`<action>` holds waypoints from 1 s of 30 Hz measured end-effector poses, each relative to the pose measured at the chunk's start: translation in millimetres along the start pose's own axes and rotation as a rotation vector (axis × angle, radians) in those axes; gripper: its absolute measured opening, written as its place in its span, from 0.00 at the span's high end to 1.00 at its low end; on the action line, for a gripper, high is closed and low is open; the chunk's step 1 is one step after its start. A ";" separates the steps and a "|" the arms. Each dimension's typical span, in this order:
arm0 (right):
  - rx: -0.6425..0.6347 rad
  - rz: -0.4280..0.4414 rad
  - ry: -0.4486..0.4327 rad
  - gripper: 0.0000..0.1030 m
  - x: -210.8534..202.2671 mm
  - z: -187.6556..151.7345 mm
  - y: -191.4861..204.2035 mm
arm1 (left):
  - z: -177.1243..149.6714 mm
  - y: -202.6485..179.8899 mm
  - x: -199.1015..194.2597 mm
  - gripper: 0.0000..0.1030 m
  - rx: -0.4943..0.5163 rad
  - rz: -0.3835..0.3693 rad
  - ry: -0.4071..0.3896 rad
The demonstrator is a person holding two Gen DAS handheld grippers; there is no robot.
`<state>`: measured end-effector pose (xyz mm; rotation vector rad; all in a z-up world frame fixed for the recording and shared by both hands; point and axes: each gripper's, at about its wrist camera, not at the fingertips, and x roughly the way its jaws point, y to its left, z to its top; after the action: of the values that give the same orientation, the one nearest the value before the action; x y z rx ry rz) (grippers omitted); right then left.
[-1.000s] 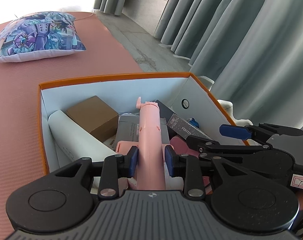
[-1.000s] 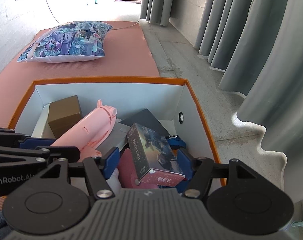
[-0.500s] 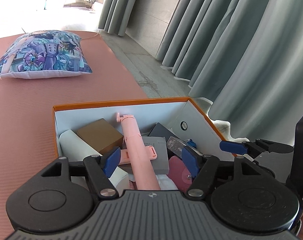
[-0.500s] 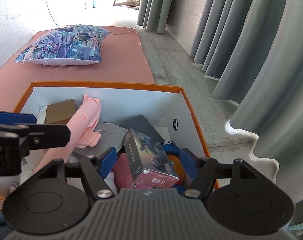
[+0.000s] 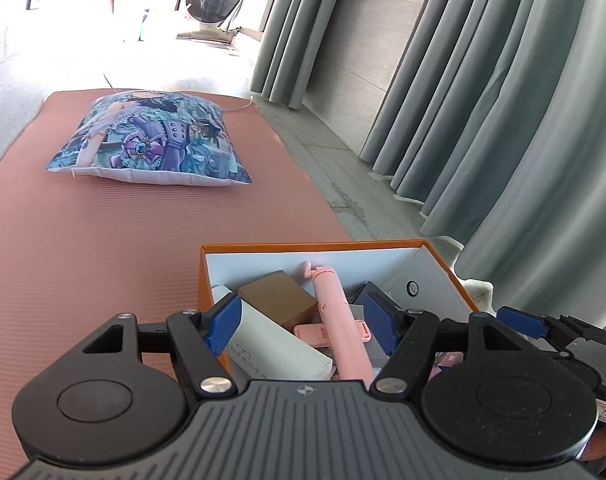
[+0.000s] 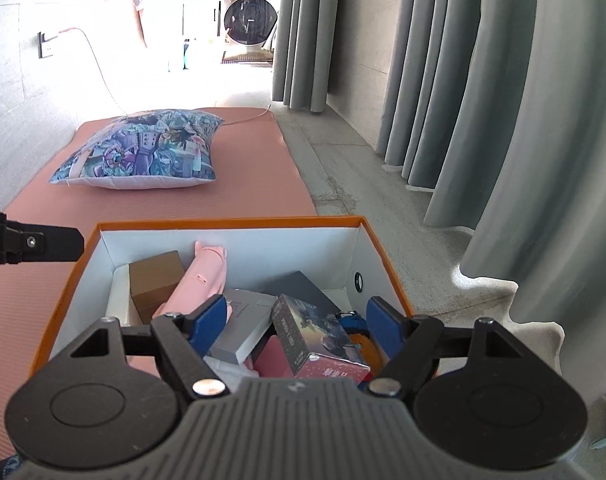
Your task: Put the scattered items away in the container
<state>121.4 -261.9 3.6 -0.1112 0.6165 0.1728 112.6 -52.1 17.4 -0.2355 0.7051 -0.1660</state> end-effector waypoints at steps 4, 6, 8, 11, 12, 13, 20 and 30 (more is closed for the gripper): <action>0.006 0.007 -0.054 0.23 -21.4 1.9 3.6 | -4.7 -0.2 -12.9 0.23 0.007 0.025 -0.006; 0.007 0.015 -0.071 0.23 -31.2 1.7 5.6 | -9.3 -1.6 -17.3 0.23 0.015 0.037 -0.003; 0.008 0.026 -0.079 0.23 -40.5 -0.6 9.3 | -16.3 -3.8 -22.8 0.23 0.024 0.046 0.002; -0.008 0.035 -0.086 0.23 -51.4 -7.3 15.9 | -28.1 -6.0 -28.8 0.23 0.032 0.058 0.019; -0.014 0.039 -0.086 0.23 -54.0 -9.8 18.0 | -32.1 -6.4 -30.3 0.23 0.033 0.061 0.023; -0.020 0.045 -0.085 0.23 -56.3 -13.0 20.3 | -36.6 -6.7 -31.5 0.23 0.036 0.066 0.030; -0.065 0.078 -0.063 0.23 -60.2 -33.5 29.9 | -60.0 -7.3 -31.3 0.23 0.052 0.103 0.077; -0.069 0.078 -0.032 0.23 -46.8 -42.3 28.2 | -72.3 -7.7 -18.2 0.21 0.066 0.129 0.102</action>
<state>54.5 -246.8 -4.8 -0.1506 0.5830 0.2709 50.9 -66.7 -22.5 -0.1182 0.8122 -0.0785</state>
